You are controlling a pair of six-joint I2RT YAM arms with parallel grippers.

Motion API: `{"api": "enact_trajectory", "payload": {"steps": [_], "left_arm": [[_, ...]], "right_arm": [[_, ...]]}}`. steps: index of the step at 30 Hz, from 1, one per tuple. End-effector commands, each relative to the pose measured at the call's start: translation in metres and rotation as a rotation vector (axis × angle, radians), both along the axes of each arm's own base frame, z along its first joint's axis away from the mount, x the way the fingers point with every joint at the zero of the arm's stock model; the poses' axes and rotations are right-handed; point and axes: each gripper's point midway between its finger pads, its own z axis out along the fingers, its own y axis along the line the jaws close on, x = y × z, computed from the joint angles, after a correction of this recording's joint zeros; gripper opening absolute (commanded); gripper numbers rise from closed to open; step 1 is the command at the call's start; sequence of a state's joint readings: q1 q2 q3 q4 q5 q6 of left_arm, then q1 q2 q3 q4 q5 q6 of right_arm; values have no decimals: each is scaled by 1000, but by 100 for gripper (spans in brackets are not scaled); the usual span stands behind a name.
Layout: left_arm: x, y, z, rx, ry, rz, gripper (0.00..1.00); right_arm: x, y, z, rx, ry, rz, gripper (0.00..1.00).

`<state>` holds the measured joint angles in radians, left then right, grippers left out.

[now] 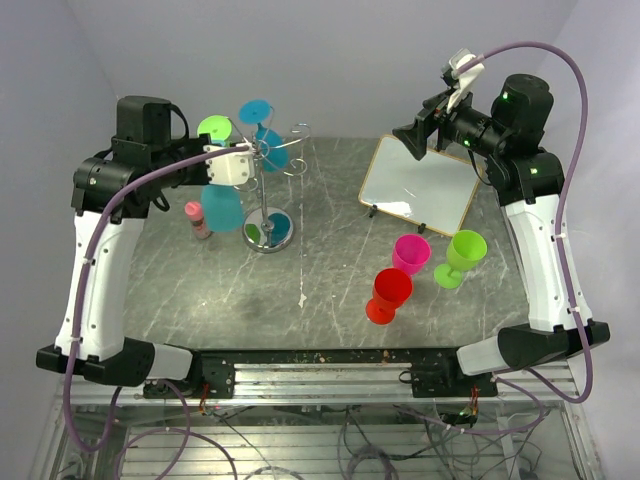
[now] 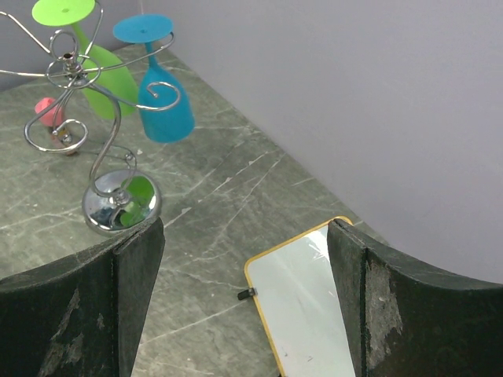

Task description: Place the wine glass upside down on the wine glass rack

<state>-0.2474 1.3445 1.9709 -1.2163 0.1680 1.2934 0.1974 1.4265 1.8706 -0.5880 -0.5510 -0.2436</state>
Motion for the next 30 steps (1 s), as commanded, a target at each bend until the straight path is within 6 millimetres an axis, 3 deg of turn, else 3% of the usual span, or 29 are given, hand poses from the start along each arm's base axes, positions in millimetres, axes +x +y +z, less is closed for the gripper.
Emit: {"api": "enact_trajectory", "payload": {"steps": [1, 14, 21, 30], "left_arm": [[16, -4, 8, -9, -59, 4, 7], [41, -20, -8, -14, -71, 11, 7], [56, -15, -9, -20, -102, 88, 7], [62, 2, -16, 44, -112, 173, 7]], "right_arm": [[-3, -1, 8, 12, -27, 3, 84], [-2, 0, 6, 10, -24, 9, 84], [-2, -1, 6, 10, -22, 8, 84], [-2, 0, 4, 10, -20, 11, 84]]}}
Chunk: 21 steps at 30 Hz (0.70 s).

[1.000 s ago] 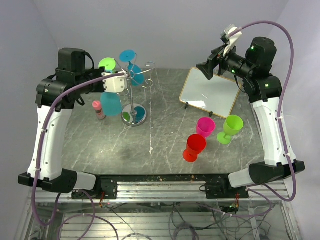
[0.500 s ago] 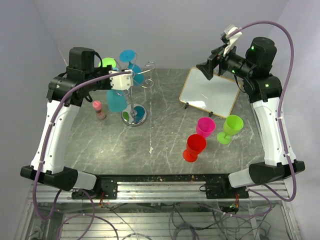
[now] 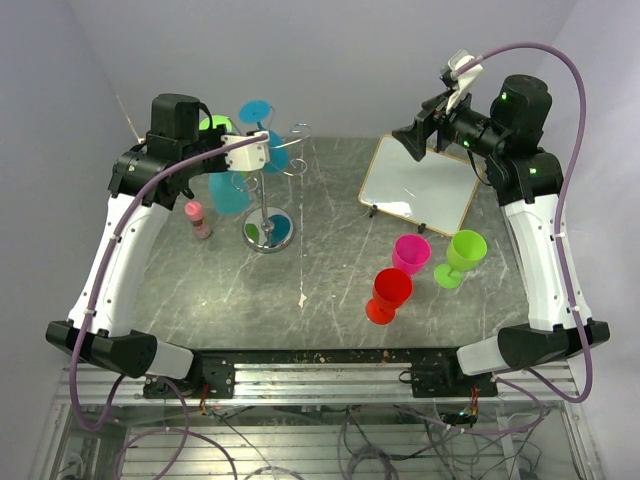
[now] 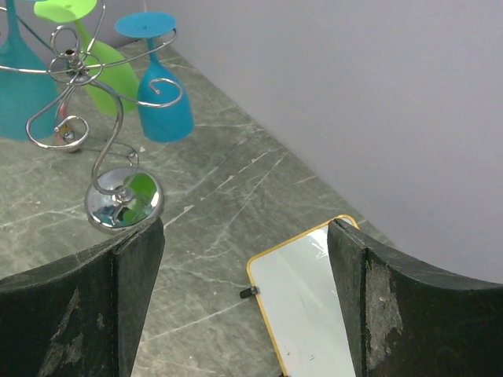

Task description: Place the wine glass upside down on the wine glass rack

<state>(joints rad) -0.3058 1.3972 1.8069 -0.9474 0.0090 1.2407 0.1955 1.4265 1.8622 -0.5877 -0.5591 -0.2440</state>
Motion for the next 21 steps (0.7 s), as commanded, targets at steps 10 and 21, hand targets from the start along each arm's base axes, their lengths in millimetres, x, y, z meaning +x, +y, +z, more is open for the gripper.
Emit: {"api": "enact_trajectory", "payload": {"steps": [10, 21], "left_arm": [[3, 25, 9, 71, -55, 126, 7], [-6, 33, 12, 99, -45, 146, 7]], "right_arm": [[-2, -2, 6, 8, -25, 4, 84], [-2, -2, 5, 7, -26, 4, 84]]}}
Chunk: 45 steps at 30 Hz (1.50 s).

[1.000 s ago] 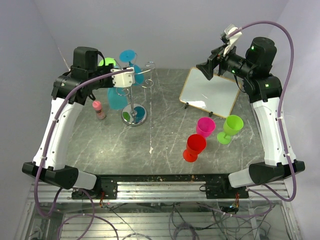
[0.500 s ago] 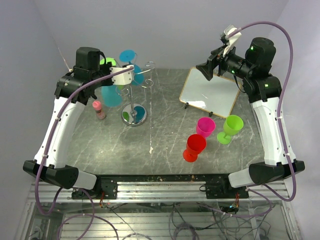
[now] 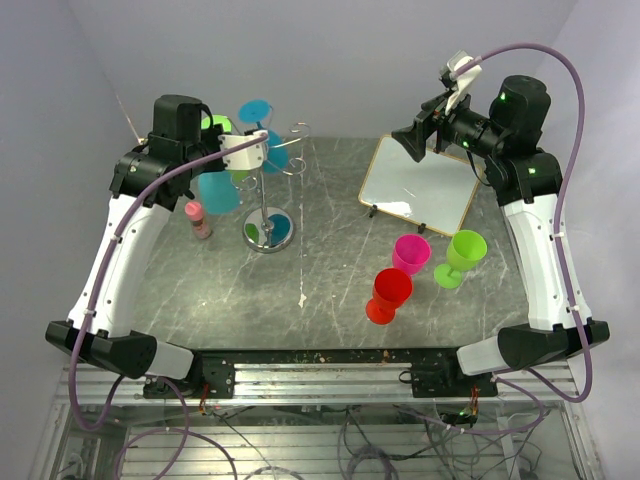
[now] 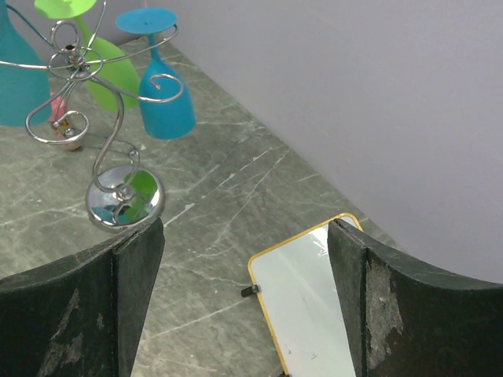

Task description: Place the wine glass upside down on the wine glass rack

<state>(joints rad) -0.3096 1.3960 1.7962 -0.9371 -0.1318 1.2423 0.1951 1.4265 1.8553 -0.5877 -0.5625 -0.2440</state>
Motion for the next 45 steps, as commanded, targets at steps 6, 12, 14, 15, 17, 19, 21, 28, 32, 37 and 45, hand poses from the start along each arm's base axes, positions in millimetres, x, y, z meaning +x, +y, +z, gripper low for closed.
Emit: {"api": "enact_trajectory", "payload": {"steps": [6, 12, 14, 15, 17, 19, 21, 28, 32, 37, 45], "left_arm": [[-15, 10, 9, 34, -5, 19, 7], [-23, 8, 8, 26, 20, -6, 7], [-25, 5, 8, 16, 28, -24, 7], [-27, 3, 9, 8, 31, -37, 7], [-30, -2, 9, -12, 41, -62, 7], [-32, -7, 10, -27, 47, -84, 7], [-33, -10, 9, -38, 54, -102, 7], [-38, -21, 3, -58, 87, -161, 8], [-38, -26, 1, -74, 96, -183, 9], [-37, -31, -7, -81, 120, -202, 10], [-41, -31, -17, -56, 160, -225, 17]], "right_arm": [[-2, -2, 8, 9, -32, 4, 84], [-2, -2, 7, 9, -31, 5, 85], [-2, -2, 7, 9, -31, 6, 85], [-2, -3, 6, 8, -30, 4, 85], [-1, -3, 5, 8, -26, 4, 85], [-1, -2, 5, 8, -27, 7, 85], [-1, -2, 5, 8, -25, 8, 85], [-2, -3, 5, 7, -27, 9, 85], [-1, -4, 2, -1, -28, 5, 85], [8, -9, -12, -34, -15, -25, 86], [9, -11, -14, -47, -15, -33, 88]]}}
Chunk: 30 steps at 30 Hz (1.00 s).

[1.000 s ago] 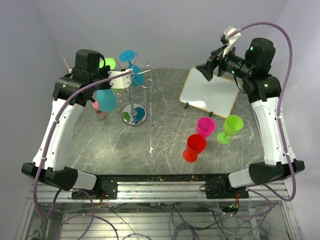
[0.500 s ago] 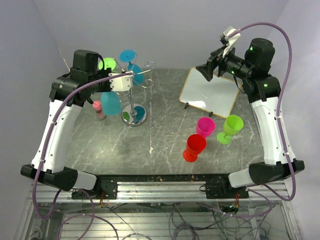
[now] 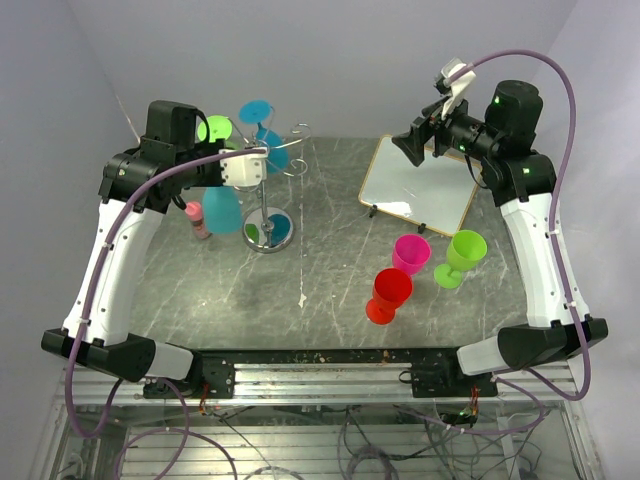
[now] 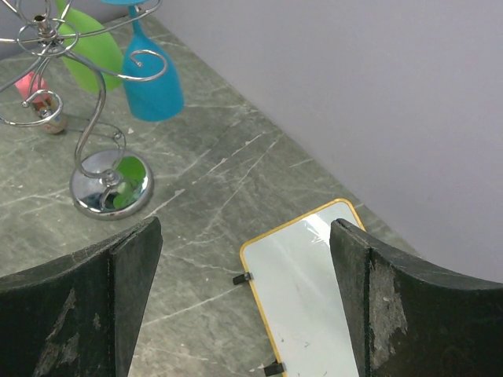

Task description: Place the wine glass upside down on the wine glass rack

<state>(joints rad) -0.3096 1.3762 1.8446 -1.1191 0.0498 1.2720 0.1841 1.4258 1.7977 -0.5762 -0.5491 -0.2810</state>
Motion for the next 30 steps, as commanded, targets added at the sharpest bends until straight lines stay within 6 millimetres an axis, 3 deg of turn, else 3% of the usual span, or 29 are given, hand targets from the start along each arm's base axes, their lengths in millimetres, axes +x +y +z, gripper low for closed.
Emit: {"api": "enact_trajectory", "payload": {"steps": [1, 30], "left_arm": [[-9, -9, -3, -18, 31, -61, 19], [-27, -5, -17, 27, 97, -95, 42]], "right_arm": [[0, -4, 7, -11, -33, -12, 88], [-3, -10, 3, -34, -43, -27, 88]]}}
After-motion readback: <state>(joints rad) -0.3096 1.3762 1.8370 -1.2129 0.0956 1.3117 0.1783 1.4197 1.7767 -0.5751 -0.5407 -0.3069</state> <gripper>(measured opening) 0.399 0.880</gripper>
